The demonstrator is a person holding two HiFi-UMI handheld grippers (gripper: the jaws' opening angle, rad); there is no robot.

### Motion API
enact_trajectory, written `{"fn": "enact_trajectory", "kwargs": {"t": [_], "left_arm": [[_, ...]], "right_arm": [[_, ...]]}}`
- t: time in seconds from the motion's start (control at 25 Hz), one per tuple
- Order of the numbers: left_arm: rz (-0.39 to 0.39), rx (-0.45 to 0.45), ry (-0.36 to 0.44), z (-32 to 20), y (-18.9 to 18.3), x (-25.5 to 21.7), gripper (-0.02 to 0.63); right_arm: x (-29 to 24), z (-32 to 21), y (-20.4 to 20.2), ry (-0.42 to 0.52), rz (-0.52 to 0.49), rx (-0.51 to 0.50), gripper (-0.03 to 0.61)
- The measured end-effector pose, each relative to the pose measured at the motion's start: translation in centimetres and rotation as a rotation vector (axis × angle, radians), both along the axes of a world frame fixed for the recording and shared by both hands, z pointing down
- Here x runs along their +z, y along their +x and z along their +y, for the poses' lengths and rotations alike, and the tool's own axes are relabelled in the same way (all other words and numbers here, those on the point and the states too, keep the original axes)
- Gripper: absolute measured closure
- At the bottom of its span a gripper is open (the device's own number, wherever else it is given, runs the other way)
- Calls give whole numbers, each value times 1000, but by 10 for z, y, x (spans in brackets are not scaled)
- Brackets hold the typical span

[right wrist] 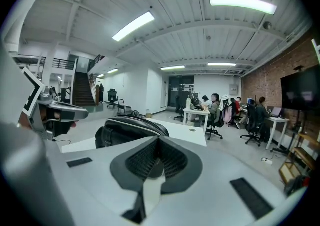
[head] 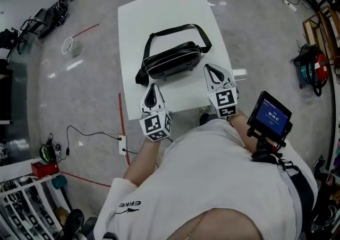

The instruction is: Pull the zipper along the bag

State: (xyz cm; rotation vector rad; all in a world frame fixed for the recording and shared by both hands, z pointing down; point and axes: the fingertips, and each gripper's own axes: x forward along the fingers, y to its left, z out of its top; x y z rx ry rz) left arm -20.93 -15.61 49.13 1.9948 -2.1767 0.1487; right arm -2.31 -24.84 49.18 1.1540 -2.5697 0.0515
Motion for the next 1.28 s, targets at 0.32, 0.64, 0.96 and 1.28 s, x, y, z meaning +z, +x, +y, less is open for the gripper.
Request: {"fn": "enact_trajectory", "kwargs": {"t": [0.32,0.64,0.96,1.28], "left_arm": [[-29,-98,-56,-38,-26,11,611],[-55,-180,-100,-82,-54,23,611],[-64,-218,-110,-70,-70,16,611],[-45,-172,-132,-67,-73,15,611]], "right_arm": [[40,-60,6,-56,57,-22,574],[91,-113,-8,-86,148,-140,574],[103,-98,-15,-66,232,-267,571],[102,-85,-25,-64,249,-417,549]]}}
